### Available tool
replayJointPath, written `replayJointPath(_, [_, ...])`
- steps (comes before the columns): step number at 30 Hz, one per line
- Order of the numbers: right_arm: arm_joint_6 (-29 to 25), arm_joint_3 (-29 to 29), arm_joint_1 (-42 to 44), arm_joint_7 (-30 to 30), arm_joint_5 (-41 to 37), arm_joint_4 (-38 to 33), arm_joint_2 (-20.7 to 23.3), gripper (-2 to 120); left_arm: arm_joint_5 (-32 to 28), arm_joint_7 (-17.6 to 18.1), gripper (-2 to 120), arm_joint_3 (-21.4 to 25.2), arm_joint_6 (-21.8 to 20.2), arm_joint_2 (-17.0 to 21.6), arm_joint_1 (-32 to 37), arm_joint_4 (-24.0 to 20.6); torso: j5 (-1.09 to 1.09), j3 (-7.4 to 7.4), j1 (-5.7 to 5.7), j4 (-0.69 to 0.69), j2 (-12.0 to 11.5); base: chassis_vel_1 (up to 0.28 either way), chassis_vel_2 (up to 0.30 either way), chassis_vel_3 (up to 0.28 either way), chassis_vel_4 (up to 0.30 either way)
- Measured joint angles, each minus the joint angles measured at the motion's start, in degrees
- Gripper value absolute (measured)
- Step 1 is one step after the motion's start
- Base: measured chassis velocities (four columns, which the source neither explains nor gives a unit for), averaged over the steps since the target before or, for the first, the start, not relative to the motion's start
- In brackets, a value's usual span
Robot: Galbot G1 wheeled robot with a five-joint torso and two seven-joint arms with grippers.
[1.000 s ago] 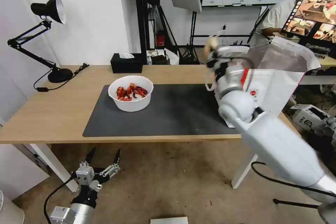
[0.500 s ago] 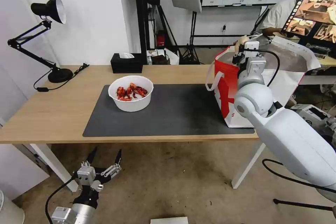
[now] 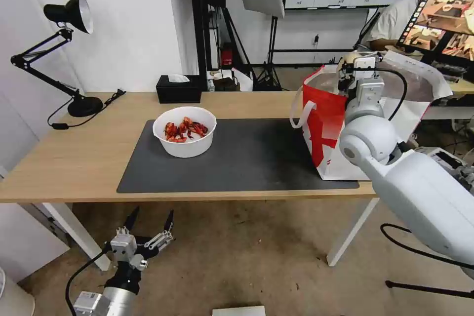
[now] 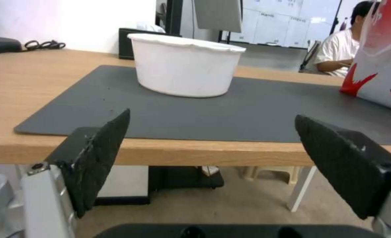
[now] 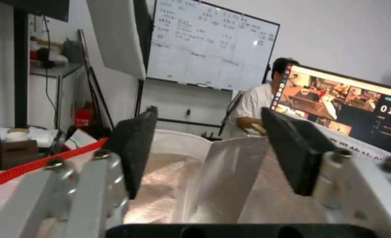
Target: Pick up the trash from the table and place it into the takeout bag.
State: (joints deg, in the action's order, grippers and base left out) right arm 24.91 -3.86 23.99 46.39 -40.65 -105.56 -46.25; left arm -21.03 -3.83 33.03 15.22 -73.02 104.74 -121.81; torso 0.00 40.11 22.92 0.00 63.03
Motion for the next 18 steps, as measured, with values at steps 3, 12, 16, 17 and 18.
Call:
replayJointPath(3, [0.0,-0.1,-0.1,-0.1,-0.2,-0.2,0.3,76,0.0,0.0,100,0.0,0.0,0.0,0.0,-0.2,0.00,0.00,0.00,0.00,0.0,0.000,0.000,0.000,0.000])
replayJointPath(12, [-0.1,-0.2,0.5,-0.5,-0.9,-1.6,0.6,100,0.1,0.0,100,0.4,-0.1,0.0,0.4,-1.0,0.00,0.00,0.00,0.00,0.0,0.000,0.000,0.000,0.000])
replayJointPath(16, [-0.7,0.3,1.2,-1.0,-1.1,-2.3,0.9,100,0.0,0.0,100,0.7,-0.1,0.0,0.5,-1.4,0.00,0.00,0.00,0.00,0.0,0.000,0.000,0.000,0.000])
replayJointPath(17, [-1.8,0.8,1.6,-1.7,-1.4,-2.7,1.0,100,0.0,0.0,100,0.8,-0.1,0.0,0.6,-1.4,0.00,0.00,0.00,0.00,0.0,0.000,0.000,0.000,0.000])
replayJointPath(18, [-1.8,0.8,1.6,-1.7,-1.4,-2.7,1.0,100,0.0,0.0,100,0.8,-0.1,0.0,0.6,-1.4,0.00,0.00,0.00,0.00,0.0,0.000,0.000,0.000,0.000])
